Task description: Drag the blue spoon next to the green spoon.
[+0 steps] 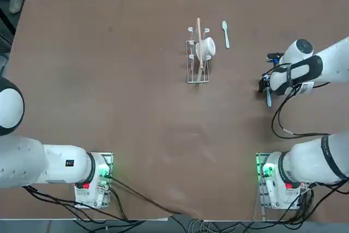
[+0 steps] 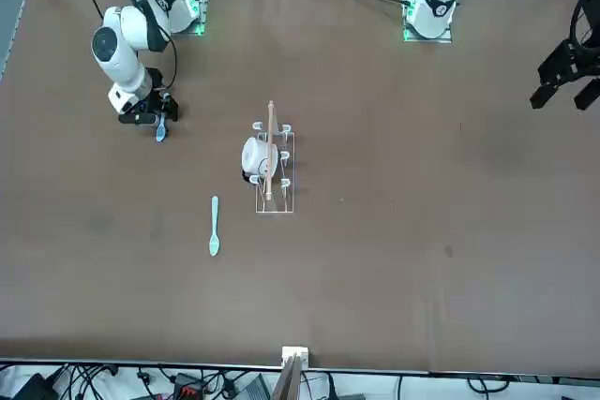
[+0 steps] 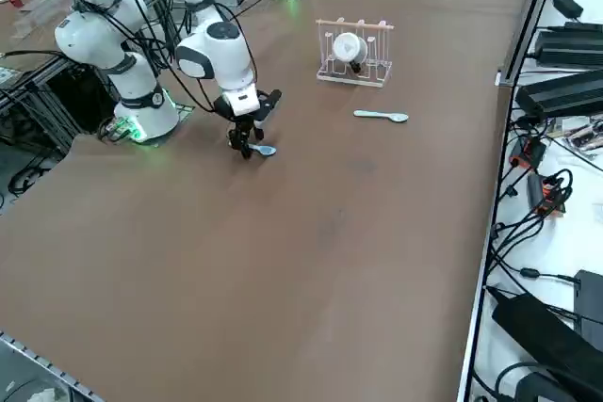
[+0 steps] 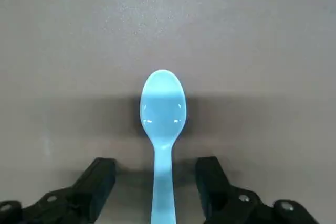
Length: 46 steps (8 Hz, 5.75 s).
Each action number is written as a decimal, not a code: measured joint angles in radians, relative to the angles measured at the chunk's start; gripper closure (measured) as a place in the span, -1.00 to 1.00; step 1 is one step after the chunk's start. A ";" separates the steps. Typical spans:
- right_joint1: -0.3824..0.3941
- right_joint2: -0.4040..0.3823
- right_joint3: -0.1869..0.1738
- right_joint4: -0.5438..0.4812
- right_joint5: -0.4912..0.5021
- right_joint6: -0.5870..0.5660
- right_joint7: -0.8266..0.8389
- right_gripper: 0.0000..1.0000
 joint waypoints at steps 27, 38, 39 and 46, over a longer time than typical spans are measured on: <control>0.006 -0.025 0.000 0.302 0.000 -0.154 -0.003 0.70; 0.187 0.469 0.006 1.138 0.003 -0.535 0.231 0.70; 0.196 0.519 0.005 1.164 0.003 -0.536 0.231 0.70; 0.230 0.655 0.003 1.226 0.002 -0.525 0.240 0.70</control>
